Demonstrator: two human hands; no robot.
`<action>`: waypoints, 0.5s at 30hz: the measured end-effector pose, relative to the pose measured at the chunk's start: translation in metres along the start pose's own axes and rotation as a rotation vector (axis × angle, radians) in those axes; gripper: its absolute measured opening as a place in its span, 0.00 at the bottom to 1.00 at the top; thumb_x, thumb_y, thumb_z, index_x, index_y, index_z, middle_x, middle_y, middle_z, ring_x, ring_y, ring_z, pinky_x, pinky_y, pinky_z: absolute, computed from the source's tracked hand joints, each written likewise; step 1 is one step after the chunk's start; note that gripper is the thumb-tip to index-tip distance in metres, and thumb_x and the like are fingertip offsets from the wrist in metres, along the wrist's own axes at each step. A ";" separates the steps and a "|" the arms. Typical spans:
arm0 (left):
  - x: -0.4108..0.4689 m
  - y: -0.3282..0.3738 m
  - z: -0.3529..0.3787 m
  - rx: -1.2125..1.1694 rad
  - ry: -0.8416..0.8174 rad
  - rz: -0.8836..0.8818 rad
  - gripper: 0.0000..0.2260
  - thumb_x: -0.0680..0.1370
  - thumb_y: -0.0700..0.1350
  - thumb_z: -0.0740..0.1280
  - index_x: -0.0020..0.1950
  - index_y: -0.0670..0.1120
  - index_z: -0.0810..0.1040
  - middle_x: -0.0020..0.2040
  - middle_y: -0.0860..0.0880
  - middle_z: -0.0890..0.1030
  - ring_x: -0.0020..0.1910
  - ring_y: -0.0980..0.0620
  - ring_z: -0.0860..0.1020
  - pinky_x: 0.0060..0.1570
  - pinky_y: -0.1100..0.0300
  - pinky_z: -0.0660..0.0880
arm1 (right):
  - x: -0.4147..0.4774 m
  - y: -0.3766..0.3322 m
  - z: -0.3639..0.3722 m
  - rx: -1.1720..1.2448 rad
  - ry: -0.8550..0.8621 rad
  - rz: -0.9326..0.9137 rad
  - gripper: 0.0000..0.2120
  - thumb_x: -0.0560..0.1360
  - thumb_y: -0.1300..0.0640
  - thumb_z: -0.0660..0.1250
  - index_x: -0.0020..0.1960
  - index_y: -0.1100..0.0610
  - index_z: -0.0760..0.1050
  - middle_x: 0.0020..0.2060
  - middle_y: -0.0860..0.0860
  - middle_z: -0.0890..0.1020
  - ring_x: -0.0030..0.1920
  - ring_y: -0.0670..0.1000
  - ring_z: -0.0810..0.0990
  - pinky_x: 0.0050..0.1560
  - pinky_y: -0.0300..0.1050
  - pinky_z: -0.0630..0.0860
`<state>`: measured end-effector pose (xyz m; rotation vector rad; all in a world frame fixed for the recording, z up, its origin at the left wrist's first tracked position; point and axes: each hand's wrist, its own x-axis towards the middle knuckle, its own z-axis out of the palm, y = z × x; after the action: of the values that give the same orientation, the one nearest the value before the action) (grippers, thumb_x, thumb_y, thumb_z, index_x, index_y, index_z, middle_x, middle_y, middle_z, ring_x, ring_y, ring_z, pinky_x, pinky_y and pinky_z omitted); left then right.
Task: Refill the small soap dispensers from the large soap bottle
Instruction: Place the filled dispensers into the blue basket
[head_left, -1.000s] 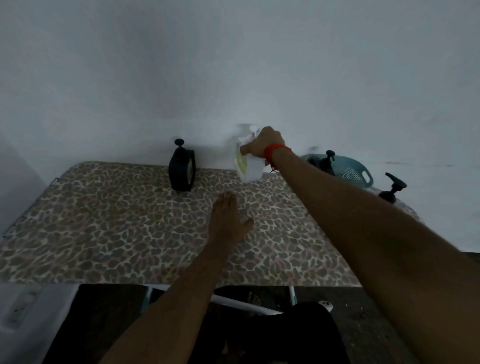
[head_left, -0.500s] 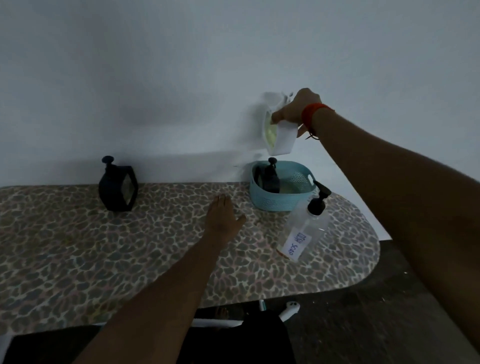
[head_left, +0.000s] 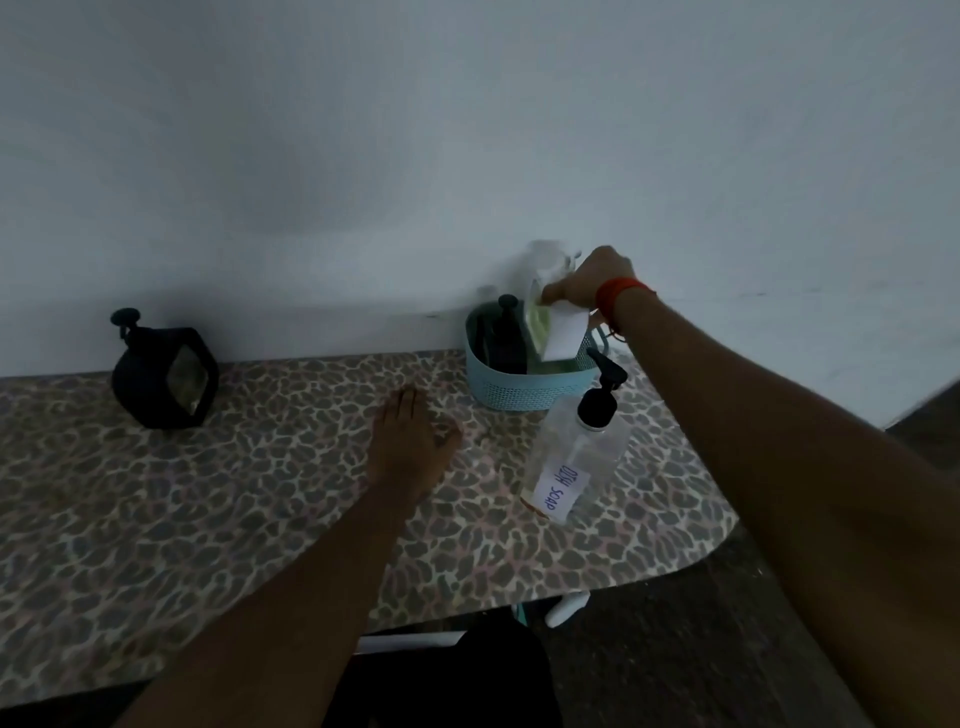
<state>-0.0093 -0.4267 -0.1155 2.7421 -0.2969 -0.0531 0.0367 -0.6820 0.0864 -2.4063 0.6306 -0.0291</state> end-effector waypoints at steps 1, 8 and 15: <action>0.000 -0.001 0.002 -0.002 0.011 0.002 0.39 0.78 0.66 0.56 0.81 0.43 0.51 0.81 0.46 0.52 0.80 0.47 0.50 0.79 0.49 0.47 | 0.000 0.003 0.008 0.002 -0.012 0.001 0.32 0.60 0.46 0.83 0.55 0.61 0.76 0.46 0.55 0.78 0.44 0.56 0.79 0.38 0.44 0.76; 0.004 -0.006 0.009 -0.010 0.038 0.021 0.40 0.78 0.66 0.57 0.81 0.42 0.52 0.81 0.45 0.53 0.80 0.46 0.51 0.78 0.48 0.48 | 0.001 0.028 0.049 0.039 -0.055 0.003 0.24 0.60 0.45 0.81 0.45 0.58 0.77 0.39 0.51 0.80 0.37 0.50 0.78 0.28 0.39 0.68; 0.017 0.003 0.015 -0.073 0.008 0.034 0.44 0.75 0.66 0.63 0.80 0.42 0.51 0.81 0.44 0.52 0.80 0.47 0.50 0.78 0.48 0.46 | 0.005 0.047 0.055 0.089 -0.107 -0.082 0.24 0.66 0.45 0.80 0.52 0.61 0.82 0.44 0.56 0.85 0.47 0.55 0.83 0.48 0.52 0.82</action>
<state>0.0058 -0.4385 -0.1277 2.6630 -0.3330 -0.0428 0.0302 -0.6835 0.0145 -2.3292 0.4720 0.0363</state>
